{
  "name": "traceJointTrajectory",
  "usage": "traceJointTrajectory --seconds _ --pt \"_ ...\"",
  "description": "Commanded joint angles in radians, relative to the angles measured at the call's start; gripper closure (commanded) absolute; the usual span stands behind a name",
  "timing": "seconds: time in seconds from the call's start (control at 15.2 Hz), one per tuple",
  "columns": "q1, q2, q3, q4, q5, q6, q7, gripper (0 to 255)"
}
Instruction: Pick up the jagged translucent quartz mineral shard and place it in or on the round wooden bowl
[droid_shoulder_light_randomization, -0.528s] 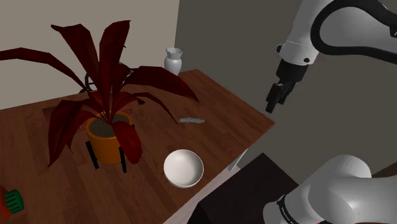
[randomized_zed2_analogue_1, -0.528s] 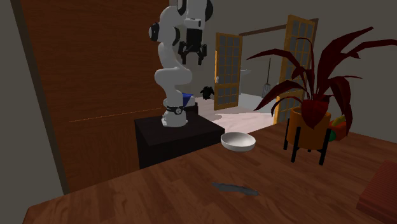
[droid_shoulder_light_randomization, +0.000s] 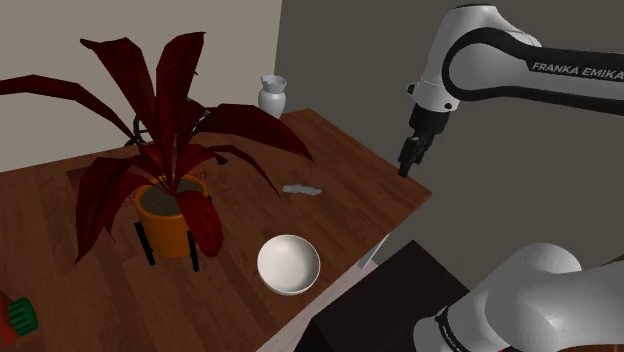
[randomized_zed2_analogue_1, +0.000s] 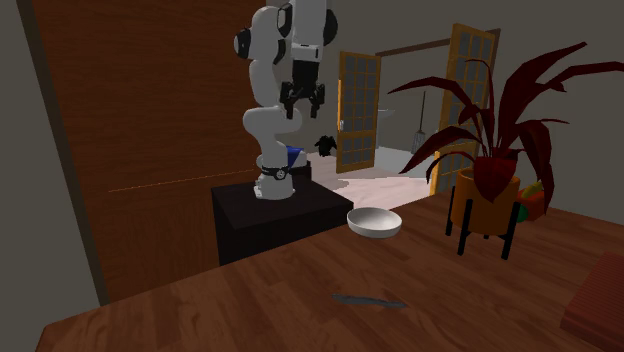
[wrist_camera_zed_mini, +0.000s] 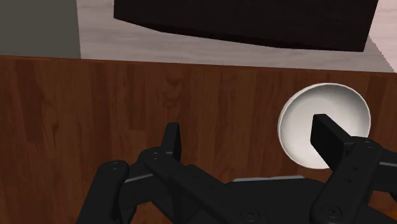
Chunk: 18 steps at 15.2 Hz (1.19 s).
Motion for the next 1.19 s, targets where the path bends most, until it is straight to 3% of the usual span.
traceJointTrajectory --seconds 0.0,0.53,1.12 --pt "0.002 0.064 -0.026 -0.002 -0.011 0.066 -0.053 0" --pt "0.021 0.355 -0.096 0.073 -0.010 0.279 -0.243 0" --pt "0.029 0.713 -0.118 0.261 0.054 0.435 -0.457 0"
